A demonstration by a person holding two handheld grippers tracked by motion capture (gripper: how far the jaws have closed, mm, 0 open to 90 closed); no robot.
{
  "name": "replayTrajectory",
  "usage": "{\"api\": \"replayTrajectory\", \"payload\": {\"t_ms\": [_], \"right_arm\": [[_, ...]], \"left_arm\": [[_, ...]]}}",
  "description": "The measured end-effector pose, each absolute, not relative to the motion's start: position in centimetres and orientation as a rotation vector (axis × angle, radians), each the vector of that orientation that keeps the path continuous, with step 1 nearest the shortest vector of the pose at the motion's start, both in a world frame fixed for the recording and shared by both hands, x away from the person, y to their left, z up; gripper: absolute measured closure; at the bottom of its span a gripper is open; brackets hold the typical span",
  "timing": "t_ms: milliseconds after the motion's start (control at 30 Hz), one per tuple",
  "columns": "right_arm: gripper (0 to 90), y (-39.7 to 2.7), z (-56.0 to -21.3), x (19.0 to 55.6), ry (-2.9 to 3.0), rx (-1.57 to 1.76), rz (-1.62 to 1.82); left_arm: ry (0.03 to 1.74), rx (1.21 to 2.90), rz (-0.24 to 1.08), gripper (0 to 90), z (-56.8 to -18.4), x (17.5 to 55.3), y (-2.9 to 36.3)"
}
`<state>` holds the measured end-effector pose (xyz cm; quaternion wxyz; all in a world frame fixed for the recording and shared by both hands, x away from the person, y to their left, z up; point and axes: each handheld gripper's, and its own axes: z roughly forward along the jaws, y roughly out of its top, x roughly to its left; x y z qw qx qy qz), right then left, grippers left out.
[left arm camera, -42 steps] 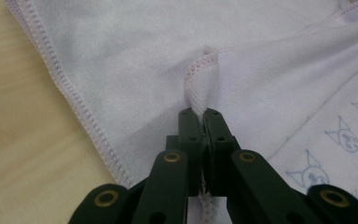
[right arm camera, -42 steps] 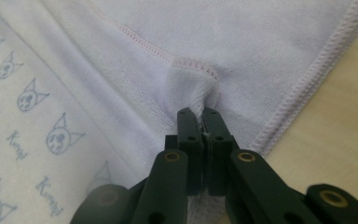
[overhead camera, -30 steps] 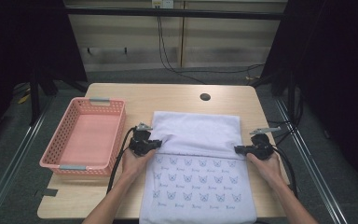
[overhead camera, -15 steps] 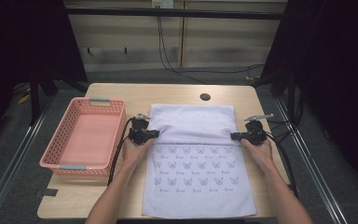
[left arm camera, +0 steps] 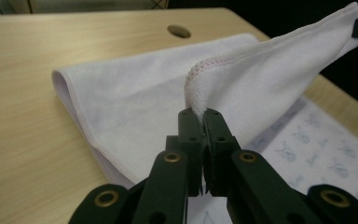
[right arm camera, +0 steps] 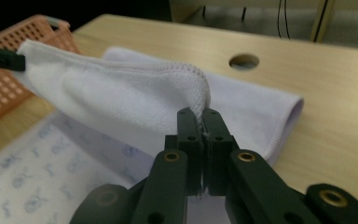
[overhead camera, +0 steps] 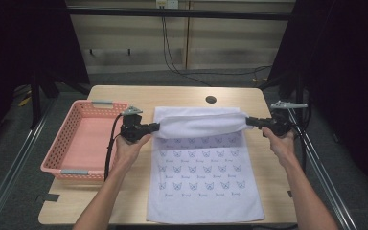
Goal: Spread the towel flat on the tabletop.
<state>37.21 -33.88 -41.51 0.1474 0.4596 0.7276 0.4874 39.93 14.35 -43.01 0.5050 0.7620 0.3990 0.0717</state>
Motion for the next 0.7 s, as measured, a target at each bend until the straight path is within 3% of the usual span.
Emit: {"api": "replayTrajectory", "payload": {"t_ms": [200, 433, 700], "right_arm": [[88.1, -33.5, -37.8, 36.0, 2.089, 1.219, 1.465], [88.1, -33.4, -35.8, 32.8, 2.129, 1.123, 1.493], [88.1, -34.2, -35.3, 28.3, 2.091, 1.064, 1.564]], "left_arm": [[0.883, 1.842, 0.223, 87.8, -39.4, 38.1, 15.8], [0.789, 1.815, 0.251, 87.7, -36.2, 35.0, 17.0], [0.72, 1.787, 0.188, 87.7, -36.5, 29.8, 17.4]]}}
